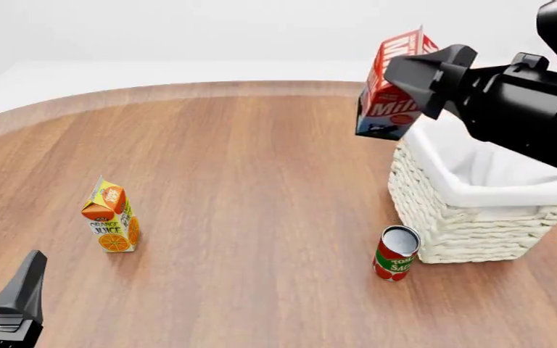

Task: Pick the milk and place it in the basket.

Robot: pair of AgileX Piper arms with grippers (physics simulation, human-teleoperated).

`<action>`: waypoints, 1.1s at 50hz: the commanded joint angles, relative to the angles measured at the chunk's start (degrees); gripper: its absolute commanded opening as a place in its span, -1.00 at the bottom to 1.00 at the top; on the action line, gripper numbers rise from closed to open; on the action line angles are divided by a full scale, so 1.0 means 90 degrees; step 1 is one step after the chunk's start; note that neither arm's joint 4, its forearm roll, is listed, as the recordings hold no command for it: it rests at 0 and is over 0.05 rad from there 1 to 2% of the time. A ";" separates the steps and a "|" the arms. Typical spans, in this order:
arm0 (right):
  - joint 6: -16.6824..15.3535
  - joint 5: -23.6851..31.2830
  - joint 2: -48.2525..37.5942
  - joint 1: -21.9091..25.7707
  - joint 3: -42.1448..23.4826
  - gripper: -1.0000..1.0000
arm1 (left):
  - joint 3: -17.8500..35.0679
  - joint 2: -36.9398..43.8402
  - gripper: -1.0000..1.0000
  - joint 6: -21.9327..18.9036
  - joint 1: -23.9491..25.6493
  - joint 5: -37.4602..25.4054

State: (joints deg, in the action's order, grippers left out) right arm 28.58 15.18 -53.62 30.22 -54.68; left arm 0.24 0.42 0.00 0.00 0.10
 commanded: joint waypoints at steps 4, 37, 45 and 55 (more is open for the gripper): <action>-0.0230 0.0264 0.0396 -0.0682 -0.0120 -1.00 | 0.0000 0.0000 1.00 0.0000 0.0000 0.0000; -0.0841 0.0253 0.0269 -0.1906 -0.0108 -1.00 | 0.0000 0.0000 1.00 0.0000 0.0000 0.0000; -0.0786 0.0026 0.0108 -0.2133 -0.0003 -1.00 | 0.0000 0.0000 1.00 0.0000 0.0000 0.0000; -0.0876 -0.0184 -0.0148 -0.2411 0.0093 -1.00 | 0.0000 0.0000 1.00 0.0000 0.0000 0.0000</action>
State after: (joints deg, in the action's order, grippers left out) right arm 20.49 15.62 -53.65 10.91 -53.56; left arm 0.24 0.42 0.00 0.00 0.10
